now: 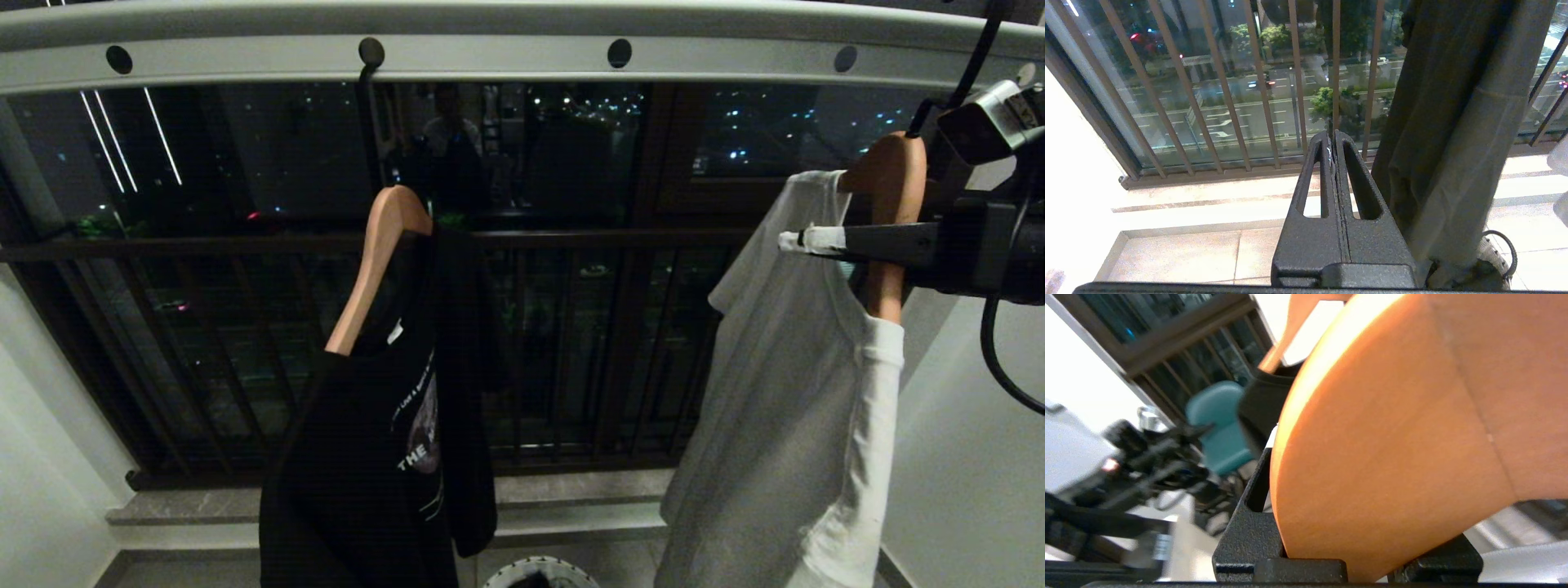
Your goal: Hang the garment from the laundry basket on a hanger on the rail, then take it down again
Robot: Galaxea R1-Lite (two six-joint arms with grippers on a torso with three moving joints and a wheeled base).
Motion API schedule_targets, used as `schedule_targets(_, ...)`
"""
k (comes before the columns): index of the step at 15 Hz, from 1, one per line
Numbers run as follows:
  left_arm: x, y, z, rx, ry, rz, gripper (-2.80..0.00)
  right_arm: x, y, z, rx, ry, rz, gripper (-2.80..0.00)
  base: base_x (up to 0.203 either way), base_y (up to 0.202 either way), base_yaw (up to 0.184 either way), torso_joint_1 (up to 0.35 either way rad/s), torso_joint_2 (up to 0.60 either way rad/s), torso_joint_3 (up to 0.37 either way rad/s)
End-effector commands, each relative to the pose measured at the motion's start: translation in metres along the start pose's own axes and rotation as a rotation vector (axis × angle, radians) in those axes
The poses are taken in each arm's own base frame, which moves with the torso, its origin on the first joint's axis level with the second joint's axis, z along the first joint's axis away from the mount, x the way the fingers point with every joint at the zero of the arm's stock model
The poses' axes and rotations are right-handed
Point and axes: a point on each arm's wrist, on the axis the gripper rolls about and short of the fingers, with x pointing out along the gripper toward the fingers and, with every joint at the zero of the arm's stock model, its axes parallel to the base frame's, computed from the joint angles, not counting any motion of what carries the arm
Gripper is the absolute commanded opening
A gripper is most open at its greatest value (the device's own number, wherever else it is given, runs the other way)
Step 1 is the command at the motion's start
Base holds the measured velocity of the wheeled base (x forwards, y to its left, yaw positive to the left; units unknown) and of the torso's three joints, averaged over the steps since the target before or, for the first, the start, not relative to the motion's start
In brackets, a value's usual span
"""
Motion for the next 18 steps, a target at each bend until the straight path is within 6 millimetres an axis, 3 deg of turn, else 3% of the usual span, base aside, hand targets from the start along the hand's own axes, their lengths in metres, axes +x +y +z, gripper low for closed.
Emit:
schedule_targets(1,0.0,0.0,-0.001,0.0,0.002,0.0,-2.8,-0.006,0.023,0.002,0.027,-0.009,0.009,-2.8,0.0,0.0,0.0,0.0,0.0,0.0)
schedule_targets(4,0.0,0.0,-0.001,0.0,0.002,0.0,-2.8,-0.012,0.042,-0.002,0.084,-0.016,0.002,-2.8,0.0,0.0,0.0,0.0,0.0,0.0)
schedule_targets(10,0.0,0.0,-0.001,0.0,0.002,0.0,-2.8,-0.022,0.071,-0.032,0.13,-0.013,-0.009,-2.8,0.0,0.0,0.0,0.0,0.0,0.0)
schedule_targets(18,0.0,0.0,-0.001,0.0,0.002,0.0,-2.8,-0.026,0.086,-0.037,0.134,-0.011,-0.009,-2.8,0.0,0.0,0.0,0.0,0.0,0.0)
